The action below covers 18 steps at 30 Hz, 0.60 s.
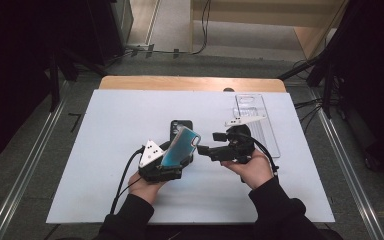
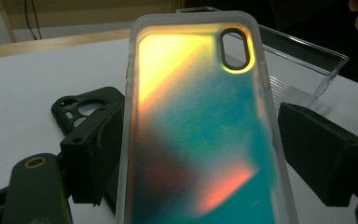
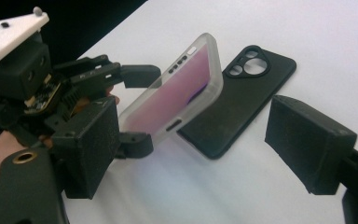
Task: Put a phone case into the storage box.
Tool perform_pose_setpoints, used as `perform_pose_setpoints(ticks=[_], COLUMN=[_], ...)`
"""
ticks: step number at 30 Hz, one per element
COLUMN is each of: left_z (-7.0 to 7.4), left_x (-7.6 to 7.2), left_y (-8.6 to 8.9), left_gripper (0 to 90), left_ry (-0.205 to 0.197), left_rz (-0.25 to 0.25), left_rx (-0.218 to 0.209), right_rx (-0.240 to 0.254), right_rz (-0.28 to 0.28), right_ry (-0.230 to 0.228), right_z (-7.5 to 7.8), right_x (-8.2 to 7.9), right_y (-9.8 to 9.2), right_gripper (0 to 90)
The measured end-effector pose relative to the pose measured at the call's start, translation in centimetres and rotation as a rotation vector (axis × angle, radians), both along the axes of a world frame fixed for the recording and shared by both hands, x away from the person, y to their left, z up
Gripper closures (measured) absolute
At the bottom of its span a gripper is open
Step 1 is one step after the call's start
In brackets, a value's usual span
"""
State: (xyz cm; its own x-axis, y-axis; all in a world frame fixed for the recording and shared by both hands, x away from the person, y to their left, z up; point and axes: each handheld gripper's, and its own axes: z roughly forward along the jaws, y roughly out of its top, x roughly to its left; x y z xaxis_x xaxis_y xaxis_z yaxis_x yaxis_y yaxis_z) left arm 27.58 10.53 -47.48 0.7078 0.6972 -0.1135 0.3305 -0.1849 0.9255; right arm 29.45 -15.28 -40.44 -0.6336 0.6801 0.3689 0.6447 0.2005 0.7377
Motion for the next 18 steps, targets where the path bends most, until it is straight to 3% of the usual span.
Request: perform_pose_setpoints(ticks=[4, 8, 18], left_z=[-0.2, -0.1, 0.1], left_x=[-0.1, -0.3, -0.6], left_y=[-0.1, -0.2, -0.4], left_gripper=[16.7, 16.7, 16.7], left_ry=[-0.005, -0.046, -0.082], left_rz=[0.014, 0.03, 0.046], left_rx=[-0.015, -0.004, -0.01], right_rx=[0.0, 0.014, 0.046], right_rz=[-0.002, -0.01, -0.014], right_ry=[0.004, 0.012, 0.041], right_z=[0.1, 0.1, -0.1], right_x=[0.6, 1.2, 2.2], right_y=[0.6, 1.1, 2.3], right_gripper=[16.1, 16.0, 16.0])
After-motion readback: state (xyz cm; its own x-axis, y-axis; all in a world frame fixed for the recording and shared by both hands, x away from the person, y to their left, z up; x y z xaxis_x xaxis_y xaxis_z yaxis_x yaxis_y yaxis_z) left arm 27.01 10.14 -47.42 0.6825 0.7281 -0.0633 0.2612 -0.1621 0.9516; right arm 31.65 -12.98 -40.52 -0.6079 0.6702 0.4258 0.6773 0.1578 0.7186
